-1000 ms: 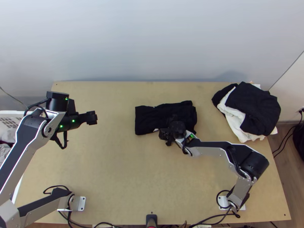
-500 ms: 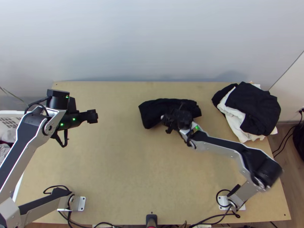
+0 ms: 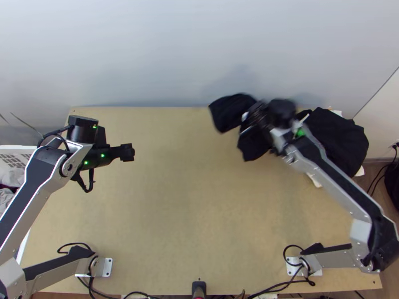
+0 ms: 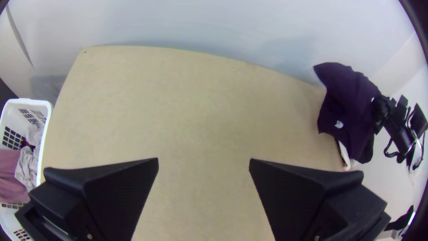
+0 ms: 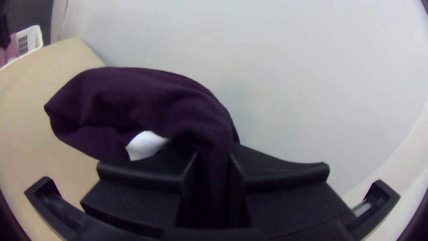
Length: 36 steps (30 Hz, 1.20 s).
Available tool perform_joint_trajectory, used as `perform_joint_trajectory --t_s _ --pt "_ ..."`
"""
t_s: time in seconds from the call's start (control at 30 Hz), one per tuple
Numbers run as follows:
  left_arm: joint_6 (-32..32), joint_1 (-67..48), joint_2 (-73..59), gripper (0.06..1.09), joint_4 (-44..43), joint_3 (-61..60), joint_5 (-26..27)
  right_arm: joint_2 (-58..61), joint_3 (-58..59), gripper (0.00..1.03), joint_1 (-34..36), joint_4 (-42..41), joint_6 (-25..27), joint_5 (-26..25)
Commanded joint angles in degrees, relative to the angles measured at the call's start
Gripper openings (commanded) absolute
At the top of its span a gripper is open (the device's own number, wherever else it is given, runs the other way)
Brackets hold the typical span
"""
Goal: Fold the t-shirt
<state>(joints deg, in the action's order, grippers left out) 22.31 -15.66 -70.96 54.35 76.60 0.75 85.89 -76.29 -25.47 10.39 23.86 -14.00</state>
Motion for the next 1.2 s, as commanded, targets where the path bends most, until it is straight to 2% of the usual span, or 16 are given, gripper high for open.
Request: perform_joint_trajectory --t_s 0.0,0.23,0.4,0.57,0.7,0.9,1.03,1.17 --pt "0.4 -0.5 0.3 1.05 0.8 -0.7 -0.1 -3.6 -12.8 0.03 14.8 11.8 -7.9 5.7" --pt "0.5 -0.6 0.4 1.05 0.7 -2.5 -0.1 -3.7 -20.2 0.03 34.4 17.0 -9.2 16.5" --pt "0.2 -0.5 0.4 1.05 0.7 -3.4 -0.2 -2.6 -22.9 0.03 47.1 17.5 -8.9 23.7" --pt "-0.3 -0.1 0.8 1.05 0.7 -4.8 -0.3 2.0 -29.4 0.03 57.9 18.8 -8.9 29.7" --pt "-0.4 0.0 0.9 1.05 0.6 -5.7 -0.3 6.6 -32.9 0.03 63.6 19.1 -8.4 33.1" --pt "-0.4 0.4 1.3 1.05 0.7 -6.8 -0.6 10.8 -28.2 0.03 63.8 16.8 -7.2 33.4" --pt "-1.0 2.2 2.3 1.05 0.8 -7.5 -0.6 10.4 -18.4 0.03 58.1 13.2 -7.4 33.0" --pt "-2.4 4.8 3.7 1.05 0.8 -8.9 -0.6 10.0 -11.2 0.03 49.7 10.0 -10.6 28.7"
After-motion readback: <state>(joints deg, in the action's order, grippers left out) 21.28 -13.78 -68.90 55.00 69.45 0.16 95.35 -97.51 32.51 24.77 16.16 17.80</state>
